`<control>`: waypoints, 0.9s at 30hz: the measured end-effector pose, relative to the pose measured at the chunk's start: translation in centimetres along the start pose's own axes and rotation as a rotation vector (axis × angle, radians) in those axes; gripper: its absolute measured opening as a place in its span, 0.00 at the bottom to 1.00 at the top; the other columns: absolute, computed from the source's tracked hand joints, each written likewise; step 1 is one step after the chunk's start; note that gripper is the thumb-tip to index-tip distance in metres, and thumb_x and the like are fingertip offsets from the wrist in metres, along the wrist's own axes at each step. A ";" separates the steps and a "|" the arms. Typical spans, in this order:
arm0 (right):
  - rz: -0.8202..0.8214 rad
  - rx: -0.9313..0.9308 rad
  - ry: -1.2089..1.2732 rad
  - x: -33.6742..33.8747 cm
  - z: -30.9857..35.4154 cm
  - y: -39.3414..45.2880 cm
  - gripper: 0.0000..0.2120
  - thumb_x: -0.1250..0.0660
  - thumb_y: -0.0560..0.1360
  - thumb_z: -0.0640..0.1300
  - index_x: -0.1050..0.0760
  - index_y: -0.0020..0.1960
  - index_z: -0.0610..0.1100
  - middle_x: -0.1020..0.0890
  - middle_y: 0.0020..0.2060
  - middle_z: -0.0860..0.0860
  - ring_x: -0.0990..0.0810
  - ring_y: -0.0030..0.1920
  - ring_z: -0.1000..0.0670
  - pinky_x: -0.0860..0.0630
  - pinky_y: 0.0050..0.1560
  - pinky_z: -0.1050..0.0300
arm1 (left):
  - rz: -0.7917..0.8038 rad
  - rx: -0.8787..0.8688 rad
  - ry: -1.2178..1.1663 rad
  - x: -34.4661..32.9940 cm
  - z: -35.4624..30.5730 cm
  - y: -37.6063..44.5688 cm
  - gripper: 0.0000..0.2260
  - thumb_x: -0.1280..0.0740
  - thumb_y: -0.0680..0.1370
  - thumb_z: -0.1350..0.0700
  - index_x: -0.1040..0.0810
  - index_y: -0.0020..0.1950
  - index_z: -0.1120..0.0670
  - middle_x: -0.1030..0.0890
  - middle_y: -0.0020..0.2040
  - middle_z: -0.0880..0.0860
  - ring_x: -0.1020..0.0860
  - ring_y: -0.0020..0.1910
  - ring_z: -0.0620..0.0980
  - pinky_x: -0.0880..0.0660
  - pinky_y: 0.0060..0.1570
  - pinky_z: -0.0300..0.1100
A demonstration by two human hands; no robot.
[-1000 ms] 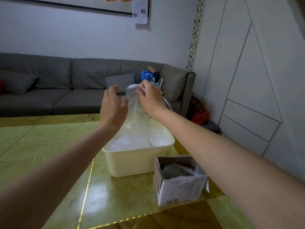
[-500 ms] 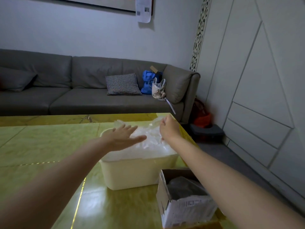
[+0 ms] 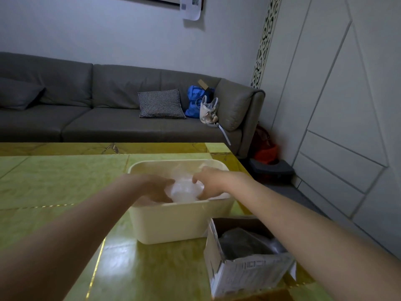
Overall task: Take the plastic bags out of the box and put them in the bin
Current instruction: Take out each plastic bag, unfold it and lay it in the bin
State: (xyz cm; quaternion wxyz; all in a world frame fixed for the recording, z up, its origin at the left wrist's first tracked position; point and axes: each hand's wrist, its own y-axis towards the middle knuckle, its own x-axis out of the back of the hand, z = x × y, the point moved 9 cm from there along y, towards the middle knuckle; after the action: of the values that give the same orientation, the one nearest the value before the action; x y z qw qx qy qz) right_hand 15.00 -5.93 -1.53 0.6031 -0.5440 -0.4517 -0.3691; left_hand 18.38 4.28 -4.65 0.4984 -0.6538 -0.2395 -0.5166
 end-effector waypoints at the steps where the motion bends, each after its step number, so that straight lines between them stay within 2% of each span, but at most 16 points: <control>1: 0.027 -0.043 0.035 -0.6 -0.6 0.1 0.27 0.36 0.77 0.49 0.38 0.73 0.43 0.34 0.68 0.44 0.29 0.64 0.43 0.29 0.60 0.52 | 0.023 0.025 0.002 -0.4 0.6 0.3 0.28 0.40 0.79 0.50 0.47 0.76 0.52 0.41 0.74 0.55 0.39 0.72 0.54 0.41 0.71 0.48; 4: 0.064 -0.088 0.106 -1.8 -1.4 0.9 0.25 0.37 0.78 0.47 0.36 0.72 0.40 0.29 0.66 0.43 0.27 0.62 0.44 0.28 0.58 0.53 | 0.034 -0.033 0.194 -1.2 1.9 1.7 0.26 0.41 0.79 0.48 0.44 0.76 0.52 0.38 0.73 0.55 0.37 0.70 0.56 0.40 0.70 0.50; 6: 0.067 -0.099 0.133 -1.9 -1.6 1.2 0.26 0.36 0.78 0.48 0.37 0.72 0.40 0.28 0.65 0.44 0.26 0.60 0.44 0.27 0.57 0.53 | 0.028 -0.077 0.236 -1.6 2.2 2.2 0.27 0.40 0.78 0.46 0.43 0.75 0.51 0.34 0.70 0.55 0.33 0.68 0.56 0.38 0.69 0.49; 8: 0.065 -0.113 0.179 -1.7 -1.9 1.2 0.30 0.34 0.77 0.50 0.39 0.74 0.41 0.31 0.67 0.45 0.25 0.60 0.44 0.25 0.58 0.53 | 0.076 -0.011 0.039 -1.2 1.9 0.9 0.32 0.38 0.77 0.45 0.48 0.76 0.49 0.38 0.73 0.53 0.37 0.71 0.55 0.40 0.70 0.47; 11: 0.010 -0.087 0.301 0.1 -2.4 -0.1 0.31 0.33 0.76 0.50 0.38 0.73 0.41 0.32 0.68 0.45 0.25 0.59 0.44 0.24 0.55 0.55 | 0.016 0.025 -0.113 1.6 1.7 -1.7 0.37 0.33 0.74 0.45 0.51 0.76 0.49 0.41 0.75 0.50 0.39 0.73 0.53 0.40 0.69 0.46; 14: -0.188 -0.048 0.372 3.6 -3.0 -2.9 0.17 0.36 0.78 0.43 0.27 0.64 0.38 0.22 0.58 0.43 0.21 0.49 0.46 0.24 0.43 0.59 | -0.072 -0.008 -0.154 4.0 1.7 -4.2 0.34 0.30 0.73 0.50 0.42 0.74 0.51 0.35 0.72 0.52 0.33 0.69 0.53 0.35 0.66 0.45; 16: -0.216 -0.050 0.430 4.4 -3.6 -4.8 0.10 0.37 0.78 0.39 0.22 0.55 0.35 0.17 0.47 0.42 0.18 0.41 0.48 0.23 0.36 0.63 | -0.220 -0.063 -0.193 5.9 1.0 -5.6 0.25 0.30 0.74 0.54 0.33 0.70 0.54 0.28 0.67 0.54 0.28 0.63 0.53 0.32 0.62 0.44; 18: -0.090 -0.069 0.435 3.3 -4.0 -6.8 0.08 0.37 0.77 0.37 0.21 0.49 0.33 0.17 0.40 0.43 0.19 0.35 0.49 0.23 0.33 0.63 | -0.363 -0.146 -0.223 7.4 -0.9 -6.9 0.17 0.32 0.75 0.57 0.26 0.63 0.55 0.23 0.60 0.54 0.24 0.57 0.52 0.29 0.57 0.42; 20: 0.080 -0.081 0.387 1.6 -4.0 -8.4 0.08 0.38 0.78 0.36 0.21 0.46 0.34 0.18 0.36 0.43 0.20 0.33 0.50 0.23 0.34 0.62 | -0.416 -0.225 -0.262 8.0 -3.2 -7.7 0.12 0.33 0.76 0.58 0.23 0.59 0.56 0.21 0.56 0.54 0.23 0.52 0.51 0.27 0.54 0.42; 24: 0.295 -0.169 0.300 -1.9 -4.6 -10.7 0.05 0.37 0.78 0.38 0.23 0.48 0.38 0.21 0.40 0.44 0.20 0.36 0.49 0.23 0.37 0.60 | -0.364 -0.369 -0.291 6.8 -9.0 -9.5 0.11 0.33 0.76 0.57 0.22 0.58 0.53 0.22 0.50 0.49 0.25 0.46 0.45 0.28 0.47 0.37; 27: 0.378 -0.252 0.159 -5.1 -5.0 -11.6 0.05 0.37 0.78 0.42 0.28 0.51 0.40 0.21 0.42 0.42 0.22 0.30 0.49 0.28 0.30 0.60 | -0.290 -0.420 -0.278 4.4 -12.2 -10.2 0.11 0.33 0.76 0.55 0.22 0.58 0.52 0.21 0.51 0.49 0.26 0.45 0.44 0.31 0.46 0.35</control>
State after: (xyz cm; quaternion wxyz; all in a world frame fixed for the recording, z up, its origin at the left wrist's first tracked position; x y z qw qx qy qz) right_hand 3.24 -12.65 -2.62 0.6226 -0.6590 -0.2433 -0.3447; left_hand 6.18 -3.59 3.07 0.2357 -0.7661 -0.2842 -0.5260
